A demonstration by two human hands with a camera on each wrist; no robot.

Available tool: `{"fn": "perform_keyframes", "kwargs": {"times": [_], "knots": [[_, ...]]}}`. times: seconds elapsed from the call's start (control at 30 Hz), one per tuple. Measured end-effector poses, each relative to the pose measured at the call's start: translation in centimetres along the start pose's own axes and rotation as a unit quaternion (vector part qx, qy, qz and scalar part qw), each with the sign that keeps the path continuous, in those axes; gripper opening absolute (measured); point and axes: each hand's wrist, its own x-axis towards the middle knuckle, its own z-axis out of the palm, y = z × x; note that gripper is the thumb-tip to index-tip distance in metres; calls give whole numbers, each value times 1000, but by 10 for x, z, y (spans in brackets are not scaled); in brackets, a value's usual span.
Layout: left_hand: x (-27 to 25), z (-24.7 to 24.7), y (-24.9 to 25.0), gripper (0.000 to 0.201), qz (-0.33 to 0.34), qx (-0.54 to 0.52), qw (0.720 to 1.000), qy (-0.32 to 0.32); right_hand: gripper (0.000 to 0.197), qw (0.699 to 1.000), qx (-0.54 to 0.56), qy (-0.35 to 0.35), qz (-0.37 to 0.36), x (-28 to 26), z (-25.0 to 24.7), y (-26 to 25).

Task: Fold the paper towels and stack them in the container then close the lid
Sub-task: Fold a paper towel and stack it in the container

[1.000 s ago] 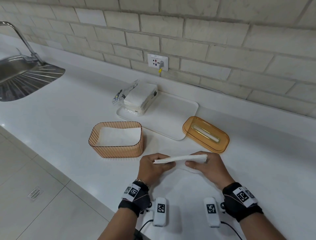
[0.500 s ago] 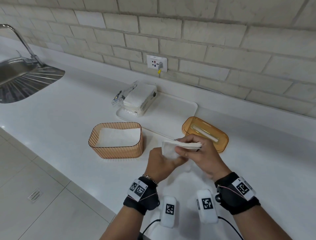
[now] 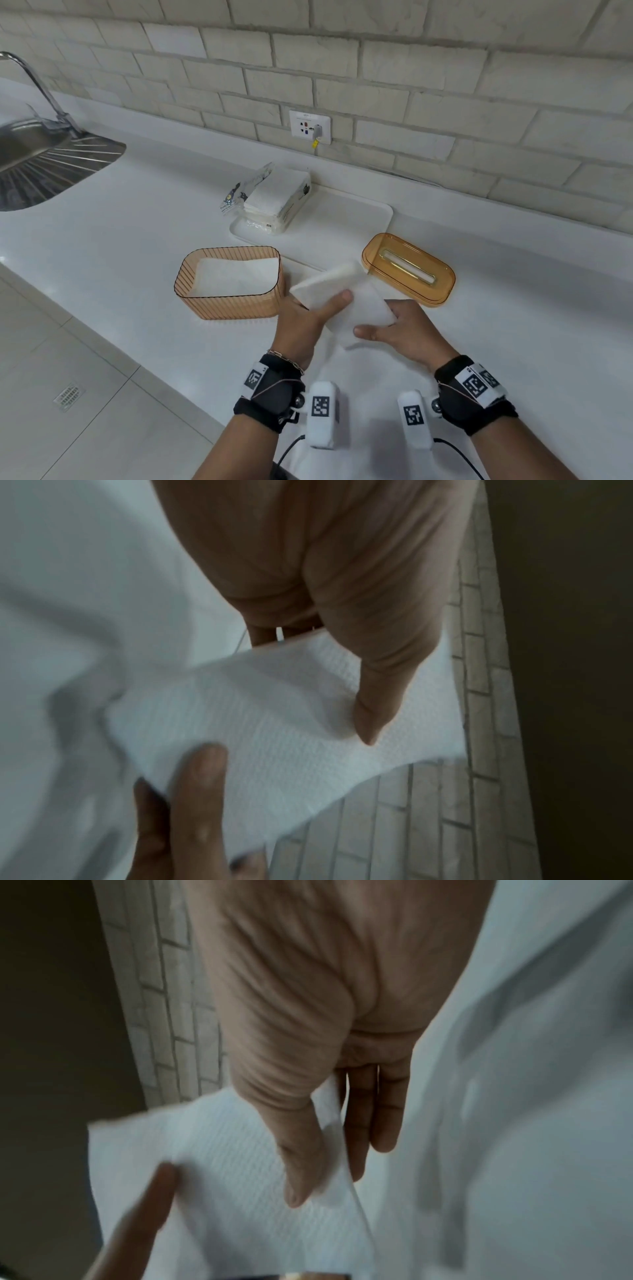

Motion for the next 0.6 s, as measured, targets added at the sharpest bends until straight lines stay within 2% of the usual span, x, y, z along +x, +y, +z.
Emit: {"fn": "perform_keyframes", "kwargs": {"times": [0.1, 0.23, 0.43, 0.6], "knots": [[4, -14, 7, 30, -4, 15, 999, 38, 32, 998, 64, 21, -6, -5, -14, -1], [7, -36, 3, 26, -3, 126, 992, 11, 30, 994, 100, 30, -25, -7, -21, -1], [9, -42, -17, 26, 1, 207, 978, 1, 20, 999, 40, 23, -22, 3, -10, 20], [10, -49, -37, 32, -13, 251, 968, 8, 28, 1000, 2, 27, -10, 9, 1, 41]]}}
